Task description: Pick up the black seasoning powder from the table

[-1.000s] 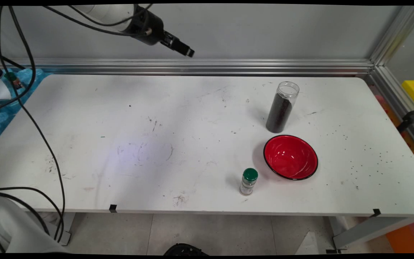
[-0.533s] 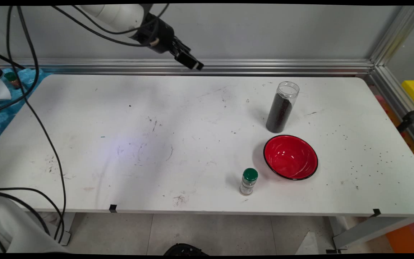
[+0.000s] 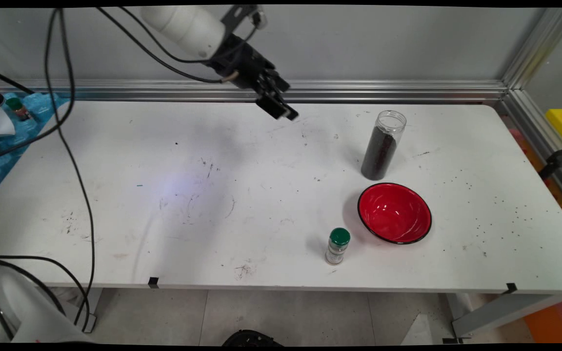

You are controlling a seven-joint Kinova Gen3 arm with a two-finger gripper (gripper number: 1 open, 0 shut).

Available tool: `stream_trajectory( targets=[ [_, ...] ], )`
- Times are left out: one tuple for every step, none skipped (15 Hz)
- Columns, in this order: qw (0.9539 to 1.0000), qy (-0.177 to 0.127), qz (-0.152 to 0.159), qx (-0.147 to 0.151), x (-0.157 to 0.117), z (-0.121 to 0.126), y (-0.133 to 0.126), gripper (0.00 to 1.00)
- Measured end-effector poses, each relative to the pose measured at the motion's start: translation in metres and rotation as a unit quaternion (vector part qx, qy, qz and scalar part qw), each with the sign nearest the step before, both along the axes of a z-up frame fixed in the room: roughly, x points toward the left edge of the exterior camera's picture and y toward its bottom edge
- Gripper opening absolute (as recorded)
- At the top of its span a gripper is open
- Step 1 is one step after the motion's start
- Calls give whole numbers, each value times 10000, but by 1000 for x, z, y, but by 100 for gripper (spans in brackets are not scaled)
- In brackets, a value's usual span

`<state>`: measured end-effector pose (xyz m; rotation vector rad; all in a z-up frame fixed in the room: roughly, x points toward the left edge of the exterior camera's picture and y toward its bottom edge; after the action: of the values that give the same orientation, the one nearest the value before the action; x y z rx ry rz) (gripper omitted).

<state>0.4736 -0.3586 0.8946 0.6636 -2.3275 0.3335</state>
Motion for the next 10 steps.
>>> stream_trajectory(
  targets=[
    [10000, 4, -77, -2, -5, -2, -2, 100],
    [9998, 14, -202, -9, -13, -5, -5, 100],
    [9996, 22, -296, -13, -20, -9, -8, 100],
    [9992, 34, -388, -23, -27, -13, -12, 100],
    [9989, 39, -474, -30, -35, -18, -17, 100],
    [9985, 42, -542, -36, -41, -22, -21, 100],
    [9981, 49, -612, -50, -49, -26, -25, 100],
    [9977, 61, -668, -61, -56, -31, -29, 100],
    [9974, 72, -715, -66, -62, -35, -33, 100],
    [9970, 86, -762, -74, -69, -40, -38, 100]
  ],
)
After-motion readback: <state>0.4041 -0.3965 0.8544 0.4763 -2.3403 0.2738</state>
